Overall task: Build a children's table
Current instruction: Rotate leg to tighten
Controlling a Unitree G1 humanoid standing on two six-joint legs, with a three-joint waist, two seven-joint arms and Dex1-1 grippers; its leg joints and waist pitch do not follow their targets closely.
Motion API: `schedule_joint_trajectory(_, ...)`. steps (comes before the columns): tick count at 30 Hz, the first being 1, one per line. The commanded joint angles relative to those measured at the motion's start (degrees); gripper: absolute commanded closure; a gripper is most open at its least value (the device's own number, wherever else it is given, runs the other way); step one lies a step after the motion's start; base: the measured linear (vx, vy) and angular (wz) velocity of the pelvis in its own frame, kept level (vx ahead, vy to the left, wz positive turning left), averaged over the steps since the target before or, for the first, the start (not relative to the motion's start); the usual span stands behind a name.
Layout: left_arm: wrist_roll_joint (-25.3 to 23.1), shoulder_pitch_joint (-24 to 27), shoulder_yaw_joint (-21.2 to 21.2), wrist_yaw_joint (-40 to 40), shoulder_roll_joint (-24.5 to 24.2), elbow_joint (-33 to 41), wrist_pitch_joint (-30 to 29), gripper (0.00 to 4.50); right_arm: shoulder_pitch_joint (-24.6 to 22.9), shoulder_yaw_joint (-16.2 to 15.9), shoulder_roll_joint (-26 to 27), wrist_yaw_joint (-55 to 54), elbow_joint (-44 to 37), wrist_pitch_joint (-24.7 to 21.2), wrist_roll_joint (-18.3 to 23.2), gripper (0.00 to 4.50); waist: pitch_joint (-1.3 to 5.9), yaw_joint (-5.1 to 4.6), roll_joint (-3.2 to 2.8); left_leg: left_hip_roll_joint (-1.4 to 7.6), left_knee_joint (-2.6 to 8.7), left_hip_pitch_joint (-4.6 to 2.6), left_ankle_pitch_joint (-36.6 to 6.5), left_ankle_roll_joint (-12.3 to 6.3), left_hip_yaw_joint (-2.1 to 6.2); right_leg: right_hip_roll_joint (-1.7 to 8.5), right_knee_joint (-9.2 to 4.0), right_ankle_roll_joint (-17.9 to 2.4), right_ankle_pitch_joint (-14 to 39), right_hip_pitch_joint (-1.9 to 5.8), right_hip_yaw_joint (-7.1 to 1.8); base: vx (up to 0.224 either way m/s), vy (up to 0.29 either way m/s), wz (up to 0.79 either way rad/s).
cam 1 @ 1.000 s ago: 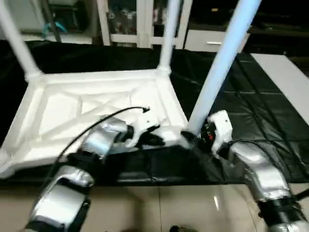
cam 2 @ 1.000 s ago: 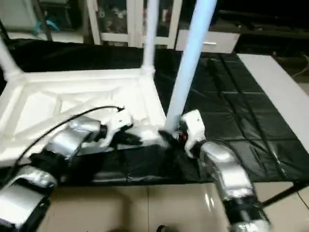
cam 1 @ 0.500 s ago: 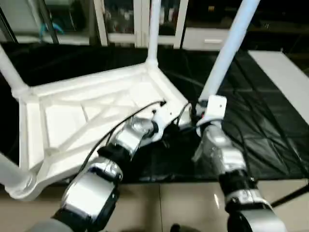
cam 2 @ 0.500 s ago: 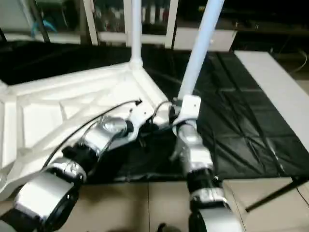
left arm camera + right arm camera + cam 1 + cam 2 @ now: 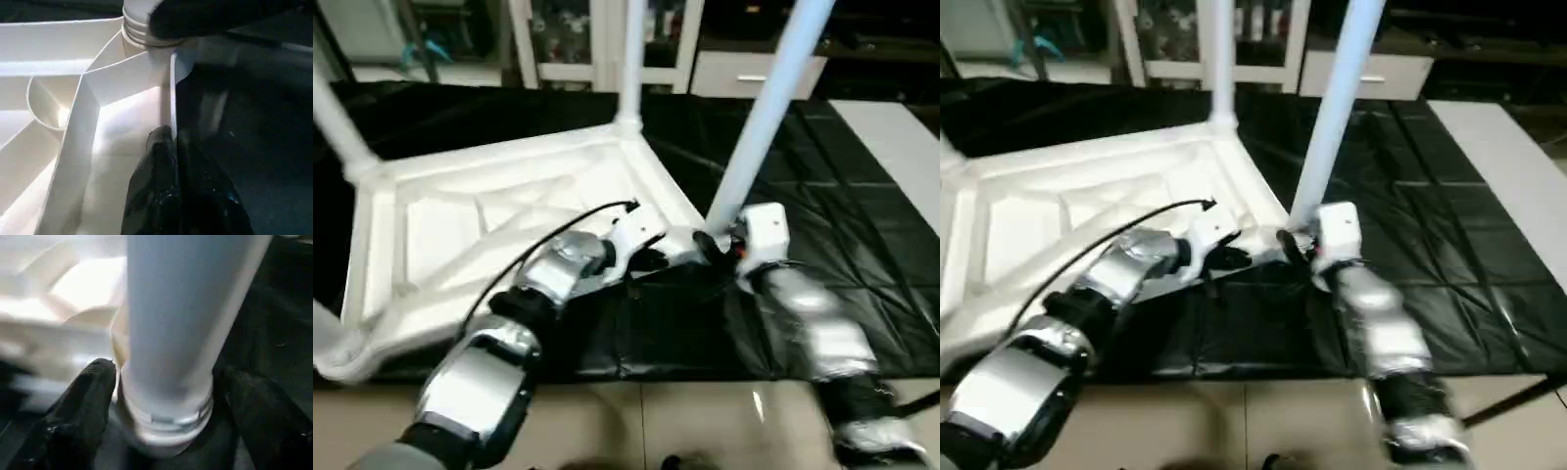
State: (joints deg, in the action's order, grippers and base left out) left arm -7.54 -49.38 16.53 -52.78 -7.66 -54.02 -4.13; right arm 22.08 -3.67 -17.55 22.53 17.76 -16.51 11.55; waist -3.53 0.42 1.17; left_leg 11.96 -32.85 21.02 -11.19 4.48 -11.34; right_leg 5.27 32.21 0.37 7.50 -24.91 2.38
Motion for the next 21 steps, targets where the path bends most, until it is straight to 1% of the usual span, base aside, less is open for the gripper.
schedule_joint_trajectory(1, -1.1, 2.7, 2.4, -3.9, -0.9, -1.8, -1.0, 4.5, -1.5, -1.0, -1.5, 4.4, -2.7, -2.4, 0.8, 0.51, 3.62, 0.36, 0.1, 0.69, 3.35, -0.24, -9.2, -6.03, -0.06, 1.77, -2.75, -14.1, 9.9, 3.63, -1.37, 0.0, 0.0, 0.0)
schedule_joint_trajectory(2, -0.9, 3.1, 3.3, -7.6, -1.7, -0.9, -0.3, 4.5, -3.0, -2.0, -3.8, 8.3, -5.7, -3.6, 2.2, 0.47, 3.67, 0.3, 0.22, 0.67, 3.29, -0.18, -8.9, -6.18, -0.11, 1.74, -2.64, -14.7, 8.9, 3.67, -1.38, 0.0, 0.0, 0.0)
schedule_joint_trajectory(3, -0.7, 3.8, 4.5, -11.8, -2.7, 0.5, 0.7, 4.5, -4.6, -3.1, -6.3, 12.4, -8.6, -4.0, 3.3, 0.47, 3.54, 0.53, 0.27, 0.74, 3.44, -0.25, -9.6, -6.57, -0.03, 1.72, -2.76, -15.0, 9.3, 3.87, -1.3, 0.0, 0.0, 0.0)
schedule_joint_trajectory(4, -0.5, 4.3, 5.3, -14.8, -3.5, 1.5, 1.3, 4.5, -5.6, -3.9, -8.1, 15.1, -10.5, -4.2, 3.9, 0.47, 3.56, 0.58, 0.29, 0.89, 3.37, -0.31, -9.4, -6.77, -0.06, 1.82, -2.46, -15.3, 8.4, 3.89, -1.48, 0.0, 0.0, 0.0)
schedule_joint_trajectory(5, -0.3, 4.8, 5.8, -16.9, -4.1, 2.5, 2.0, 4.5, -6.6, -4.7, -9.9, 17.8, -12.4, -4.1, 4.5, 0.47, 3.5, 0.63, 0.3, 0.94, 3.43, -0.25, -9.4, -7.02, -0.02, 1.79, -2.47, -15.6, 8.0, 3.89, -1.44, 0.0, 0.0, 0.0)
schedule_joint_trajectory(6, 0.1, 5.3, 6.1, -18.5, -4.5, 3.7, 2.4, 4.5, -7.6, -5.2, -11.6, 20.0, -14.2, -4.4, 5.1, 0.47, 3.45, 0.73, 0.29, 1.02, 3.36, -0.34, -9.6, -7.22, -0.12, 1.84, -2.47, -15.8, 7.8, 3.79, -1.51, 0.0, 0.0, 0.0)
schedule_joint_trajectory(7, 0.4, 5.6, 6.1, -19.4, -4.8, 4.4, 2.5, 4.5, -8.2, -5.5, -12.6, 21.3, -15.2, -4.6, 5.4, 0.47, 3.41, 0.92, 0.23, 1.14, 3.42, -0.4, -10.2, -7.21, -0.06, 1.96, -2.52, -15.9, 8.4, 3.81, -1.52, 0.0, 0.0, 0.0)
schedule_joint_trajectory(8, 0.7, 6.0, 6.2, -20.4, -5.0, 5.2, 2.5, 4.5, -8.8, -5.7, -13.6, 22.6, -16.2, -5.0, 5.7, 0.47, 3.25, 0.85, 0.24, 1.13, 3.49, -0.37, -10.9, -7.15, -0.11, 1.9, -2.67, -15.8, 9.5, 3.63, -1.52, 0.0, 0.0, 0.0)
schedule_joint_trajectory(9, 0.7, 6.5, 6.9, -22.4, -5.8, 6.5, 2.3, 4.5, -9.5, -5.7, -14.7, 24.3, -17.4, -5.3, 6.2, 0.47, 3.2, 0.89, 0.24, 1.14, 3.55, -0.41, -11.7, -6.83, -0.11, 1.93, -2.8, -15.5, 10.9, 3.6, -1.51, 0.0, 0.0, 0.0)
schedule_joint_trajectory(10, 0.7, 7.1, 7.9, -24.8, -6.9, 8.1, 1.6, 4.5, -10.2, -5.6, -15.8, 26.1, -18.4, -5.3, 6.7, 0.47, 3.18, 1.22, 0.29, 1.25, 3.59, -0.68, -13.1, -5.81, -0.07, 2.09, -3.08, -14.6, 14.2, 3.49, -1.61, 0.0, 0.0, 0.0)
schedule_joint_trajectory(12, 0.8, 7.8, 8.7, -27.0, -7.9, 9.9, 0.8, 4.5, -10.8, -5.3, -16.5, 27.8, -19.5, -5.5, 7.2, 0.47, 3.2, 1.52, 0.16, 1.34, 3.69, -0.79, -13.1, -5.25, -0.05, 2.09, -2.98, -14.4, 14.4, 3.39, -1.7, 0.0, 0.0, 0.0)
schedule_joint_trajectory(13, 0.9, 8.3, 8.9, -28.4, -8.8, 11.1, 0.3, 4.5, -11.2, -5.3, -17.1, 29.0, -20.8, -6.2, 7.8, 0.47, 3.11, 1.6, 0.25, 1.32, 3.7, -0.88, -13.1, -5.08, -0.15, 1.94, -2.98, -14.4, 14.0, 3.16, -1.72, 0.0, 0.0, 0.0)
schedule_joint_trajectory(14, 0.9, 8.4, 9.0, -28.6, -8.9, 11.3, 0.3, 4.5, -11.3, -5.3, -17.3, 29.3, -21.0, -6.4, 7.9, 0.47, 3.12, 1.67, 0.26, 1.32, 3.69, -0.95, -12.9, -4.98, -0.14, 1.91, -2.93, -14.4, 13.8, 3.11, -1.71, 0.0, 0.0, 0.0)
schedule_joint_trajectory(15, 0.9, 8.5, 9.1, -29.0, -9.1, 11.5, 0.1, 4.5, -11.4, -5.5, -17.4, 29.7, -21.2, -6.3, 8.1, 0.47, 3.12, 1.83, 0.14, 1.38, 3.68, -1.13, -12.7, -4.91, -0.2, 1.84, -2.86, -14.5, 13.2, 2.99, -1.75, 0.0, 0.0, 0.0)
schedule_joint_trajectory(17, 0.8, 9.0, 9.3, -30.1, -9.7, 12.3, -0.1, 4.5, -11.7, -5.9, -17.9, 30.8, -21.9, -6.2, 8.5, 0.47, 3.12, 2.0, 0.09, 1.36, 3.69, -1.02, -11.9, -4.81, -0.15, 1.87, -2.66, -14.8, 12.1, 3.15, -1.75, 0.0, 0.0, 0.0)
schedule_joint_trajectory(18, 0.7, 9.2, 9.3, -30.5, -10.0, 12.7, -0.2, 4.5, -11.8, -6.0, -18.1, 31.2, -22.3, -6.4, 8.7, 0.47, 3.16, 1.99, 0.13, 1.26, 3.65, -0.76, -11.4, -4.78, -0.11, 1.87, -2.54, -14.7, 11.6, 3.32, -1.73, 0.0, 0.0, 0.0)
schedule_joint_trajectory(21, 0.7, 9.6, 9.2, -30.6, -10.3, 13.7, -0.7, 4.5, -12.3, -6.4, -18.3, 32.4, -22.9, -7.1, 9.0, 0.47, 3.3, 2.06, 0.19, 1.21, 3.53, -0.77, -11.1, -4.79, -0.08, 1.92, -2.37, -14.6, 10.8, 3.41, -1.73, 0.0, 0.0, 0.0)
